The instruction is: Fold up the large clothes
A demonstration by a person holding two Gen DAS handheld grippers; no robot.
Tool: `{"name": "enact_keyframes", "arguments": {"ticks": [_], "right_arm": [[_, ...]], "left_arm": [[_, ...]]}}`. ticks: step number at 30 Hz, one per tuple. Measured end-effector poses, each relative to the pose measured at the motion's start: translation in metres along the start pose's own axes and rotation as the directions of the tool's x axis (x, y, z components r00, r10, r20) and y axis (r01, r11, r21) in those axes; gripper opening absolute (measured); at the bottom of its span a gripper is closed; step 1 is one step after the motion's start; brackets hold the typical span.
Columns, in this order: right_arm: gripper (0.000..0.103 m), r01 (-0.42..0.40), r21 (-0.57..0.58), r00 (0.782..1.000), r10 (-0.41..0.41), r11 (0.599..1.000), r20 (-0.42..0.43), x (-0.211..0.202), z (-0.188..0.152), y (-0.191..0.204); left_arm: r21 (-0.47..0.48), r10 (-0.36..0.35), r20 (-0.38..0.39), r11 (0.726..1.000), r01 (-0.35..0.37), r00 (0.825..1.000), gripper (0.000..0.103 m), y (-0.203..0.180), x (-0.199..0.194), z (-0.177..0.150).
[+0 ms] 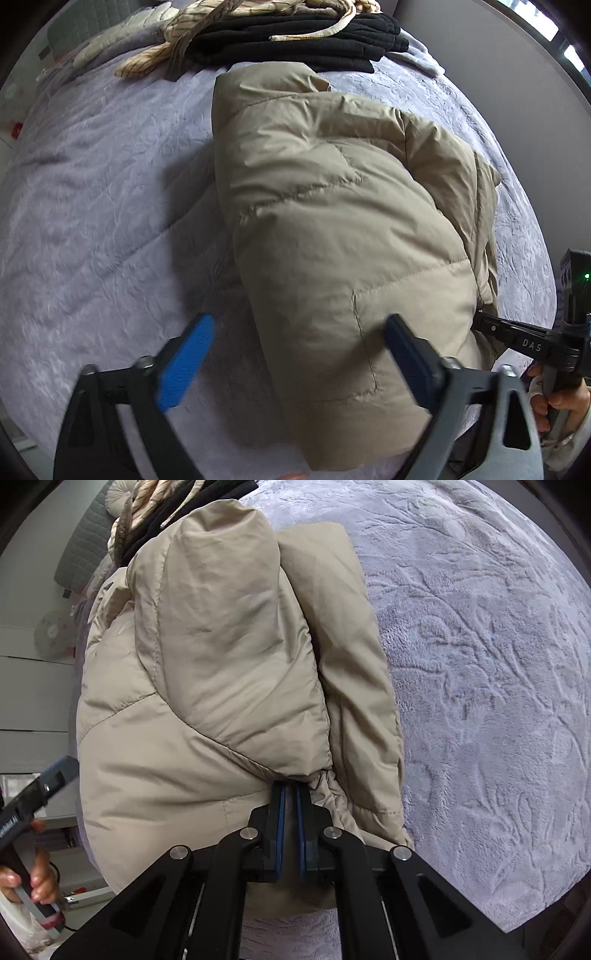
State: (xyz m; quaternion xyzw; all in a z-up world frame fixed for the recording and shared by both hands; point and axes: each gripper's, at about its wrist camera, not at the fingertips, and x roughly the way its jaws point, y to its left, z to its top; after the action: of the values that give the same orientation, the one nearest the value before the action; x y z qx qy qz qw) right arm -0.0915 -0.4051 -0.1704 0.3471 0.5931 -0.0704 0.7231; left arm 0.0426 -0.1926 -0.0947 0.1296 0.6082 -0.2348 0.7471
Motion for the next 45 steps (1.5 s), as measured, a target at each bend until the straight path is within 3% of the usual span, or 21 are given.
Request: {"name": "enact_keyframes", "arguments": {"ticks": [6, 9, 11, 15, 17, 21, 23, 29, 33, 38, 39, 45], "right_arm": [[0.014, 0.011, -0.020, 1.000, -0.011, 1.000, 0.009, -0.018, 0.009, 0.014], [0.031, 0.003, -0.036, 1.000, -0.002, 0.999, 0.025, -0.031, 0.014, 0.022], [0.055, 0.008, -0.055, 0.999, -0.006, 0.998, 0.044, -0.040, 0.019, 0.029], [0.068, 0.027, -0.100, 0.996, -0.018, 0.995, 0.083, -0.057, 0.026, 0.039], [0.082, 0.029, -0.110, 0.995, -0.018, 0.993, 0.102, -0.063, 0.029, 0.039], [0.082, 0.050, -0.099, 0.989, -0.035, 0.994, 0.145, -0.072, 0.037, 0.029], [0.094, 0.045, -0.076, 0.988, -0.033, 0.996, 0.154, -0.071, 0.036, 0.019], [0.094, -0.012, -0.011, 0.990, 0.013, 1.000, 0.141, -0.052, 0.039, -0.009], [0.094, -0.087, 0.005, 0.994, 0.086, 0.996, 0.073, -0.034, 0.046, -0.018], [0.094, -0.170, 0.013, 0.985, 0.170, 0.985, -0.008, -0.011, 0.069, -0.027], [0.094, -0.179, 0.013, 0.984, 0.179, 0.984, -0.014, -0.008, 0.074, -0.028], [0.094, -0.276, -0.001, 0.957, 0.274, 0.961, -0.099, 0.023, 0.096, -0.027]], "left_arm": [[-0.038, -0.019, 0.004, 0.999, 0.019, 1.000, 0.103, 0.005, 0.001, -0.003], [-0.043, -0.024, 0.001, 0.999, 0.024, 1.000, 0.103, 0.008, 0.002, -0.002], [-0.044, -0.025, 0.001, 0.999, 0.025, 1.000, 0.103, 0.010, 0.002, -0.002], [-0.075, -0.042, -0.010, 0.996, 0.041, 0.999, 0.103, 0.021, 0.005, -0.003], [-0.101, -0.049, -0.011, 0.994, 0.048, 0.999, 0.103, 0.029, 0.007, -0.004], [-0.143, -0.081, -0.013, 0.987, 0.079, 0.997, 0.103, 0.045, 0.013, -0.004], [-0.167, -0.133, -0.024, 0.978, 0.127, 0.991, 0.103, 0.053, 0.017, -0.003], [-0.233, -0.258, -0.026, 0.941, 0.245, 0.966, 0.103, 0.068, 0.025, -0.002], [-0.250, -0.407, -0.034, 0.888, 0.387, 0.913, 0.103, 0.076, 0.036, 0.004], [-0.317, -0.601, -0.042, 0.766, 0.560, 0.798, 0.103, 0.086, 0.065, 0.014], [-0.324, -0.620, -0.040, 0.750, 0.577, 0.784, 0.103, 0.087, 0.071, 0.016], [-0.325, -0.664, -0.053, 0.718, 0.616, 0.746, 0.103, 0.087, 0.098, 0.027]]}}
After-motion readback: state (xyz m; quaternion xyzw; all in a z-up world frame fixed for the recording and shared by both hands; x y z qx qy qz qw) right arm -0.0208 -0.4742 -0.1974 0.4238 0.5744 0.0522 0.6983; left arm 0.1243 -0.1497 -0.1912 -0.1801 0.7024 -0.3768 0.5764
